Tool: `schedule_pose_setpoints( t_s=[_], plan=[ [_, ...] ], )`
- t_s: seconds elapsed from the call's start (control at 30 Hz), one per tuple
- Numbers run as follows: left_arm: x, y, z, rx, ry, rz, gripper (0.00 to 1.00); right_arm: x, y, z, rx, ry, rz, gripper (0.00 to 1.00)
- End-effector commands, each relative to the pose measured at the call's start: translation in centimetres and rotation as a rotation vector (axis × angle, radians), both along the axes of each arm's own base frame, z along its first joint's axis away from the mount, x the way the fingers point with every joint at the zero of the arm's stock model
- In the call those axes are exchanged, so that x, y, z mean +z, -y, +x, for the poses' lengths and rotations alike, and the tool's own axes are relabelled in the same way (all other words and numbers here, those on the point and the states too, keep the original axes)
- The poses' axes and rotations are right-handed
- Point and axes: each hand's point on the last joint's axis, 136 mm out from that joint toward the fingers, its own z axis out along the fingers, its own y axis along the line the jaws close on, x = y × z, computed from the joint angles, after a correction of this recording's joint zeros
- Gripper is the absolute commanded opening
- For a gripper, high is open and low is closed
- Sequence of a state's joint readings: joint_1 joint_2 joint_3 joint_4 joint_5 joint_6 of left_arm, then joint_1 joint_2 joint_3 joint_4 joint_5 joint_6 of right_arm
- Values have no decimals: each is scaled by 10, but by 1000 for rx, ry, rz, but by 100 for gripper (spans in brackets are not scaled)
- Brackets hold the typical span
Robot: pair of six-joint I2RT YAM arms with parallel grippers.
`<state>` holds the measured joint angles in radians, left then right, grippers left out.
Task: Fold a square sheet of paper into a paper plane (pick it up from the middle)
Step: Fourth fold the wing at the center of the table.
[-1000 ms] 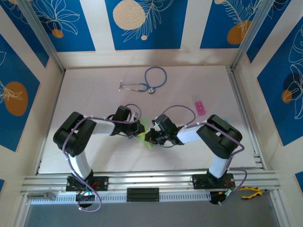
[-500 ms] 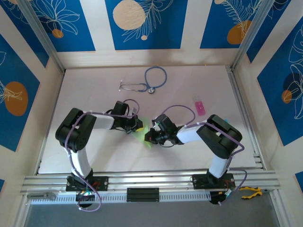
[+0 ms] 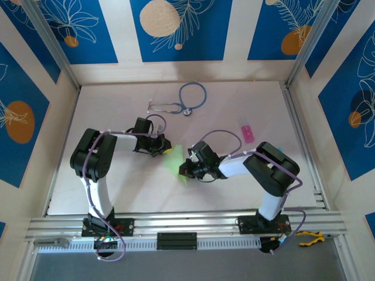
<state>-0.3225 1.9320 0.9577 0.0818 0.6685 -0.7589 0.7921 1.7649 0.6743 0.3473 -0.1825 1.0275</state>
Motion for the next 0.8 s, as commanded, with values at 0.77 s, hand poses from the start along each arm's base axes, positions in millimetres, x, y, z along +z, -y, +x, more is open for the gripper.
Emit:
schedule_pose_setpoints(
  t_s=[0.77],
  plan=[
    [55, -8, -4, 26, 131, -1, 10, -48, 36, -36, 80, -154, -193, 2]
  ],
)
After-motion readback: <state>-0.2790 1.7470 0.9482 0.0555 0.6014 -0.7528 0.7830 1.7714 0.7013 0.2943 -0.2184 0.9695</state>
